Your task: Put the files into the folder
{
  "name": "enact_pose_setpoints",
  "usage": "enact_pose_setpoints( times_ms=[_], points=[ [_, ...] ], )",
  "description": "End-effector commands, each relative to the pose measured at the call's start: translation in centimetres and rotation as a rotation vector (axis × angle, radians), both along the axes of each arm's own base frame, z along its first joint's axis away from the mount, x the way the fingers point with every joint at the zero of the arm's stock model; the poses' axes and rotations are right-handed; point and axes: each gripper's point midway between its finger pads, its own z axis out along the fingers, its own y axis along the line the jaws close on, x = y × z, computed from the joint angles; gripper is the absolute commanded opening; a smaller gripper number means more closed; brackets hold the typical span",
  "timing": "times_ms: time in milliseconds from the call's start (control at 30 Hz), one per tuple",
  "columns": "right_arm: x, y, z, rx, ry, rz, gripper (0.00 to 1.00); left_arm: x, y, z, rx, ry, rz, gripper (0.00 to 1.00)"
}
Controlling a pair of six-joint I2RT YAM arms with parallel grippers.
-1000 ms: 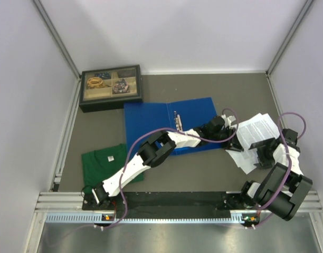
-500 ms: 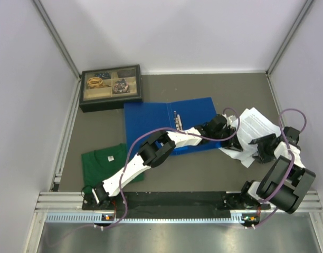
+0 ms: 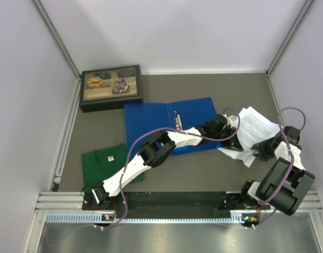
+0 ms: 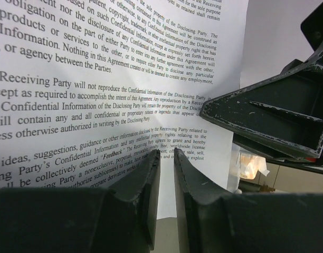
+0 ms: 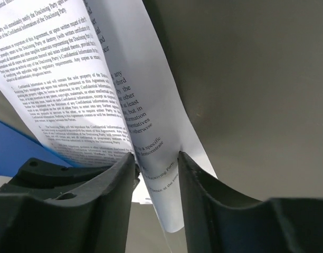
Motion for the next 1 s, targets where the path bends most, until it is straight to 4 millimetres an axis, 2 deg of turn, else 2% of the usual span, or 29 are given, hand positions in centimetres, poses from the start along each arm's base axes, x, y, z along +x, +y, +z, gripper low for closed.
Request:
enact_pose_setpoints(
  times_ms=[0,100,267,400,500,633,867,967],
  points=[
    [0.9,-0.8,1.7,-0.047,-0.027,0.022,0.36,0.0,0.9,-4.4,0.099,0.011,0.018,0.23],
    [0.8,-0.9,1.8,-0.055,-0.022,0.028,0.34,-0.1,0.7,-4.3,0.094,0.01,0.014,0.23],
    [1.0,-0.8,1.6,-0.058,-0.012,0.04,0.25,-0.3,0.7,-4.3,0.092,0.01,0.006,0.23],
    [1.0,-1.1,1.9,-0.082,0.001,0.049,0.24,-0.2,0.7,-4.2,0.09,0.012,0.005,0.23],
    [0.9,-1.2,2.3,-0.097,0.004,0.067,0.3,-0.3,0.6,-4.2,0.087,0.009,0.003,0.23],
    [1.2,-1.2,2.9,-0.105,-0.021,0.087,0.34,-0.3,0.6,-4.2,0.086,0.011,0.001,0.22],
    [1.7,-0.9,2.2,-0.074,-0.025,0.088,0.33,-0.3,0.6,-4.1,0.083,0.01,-0.002,0.22],
    [1.8,-1.0,2.7,-0.092,-0.023,0.095,0.32,-0.4,0.6,-4.0,0.081,0.008,-0.004,0.22]
  ],
)
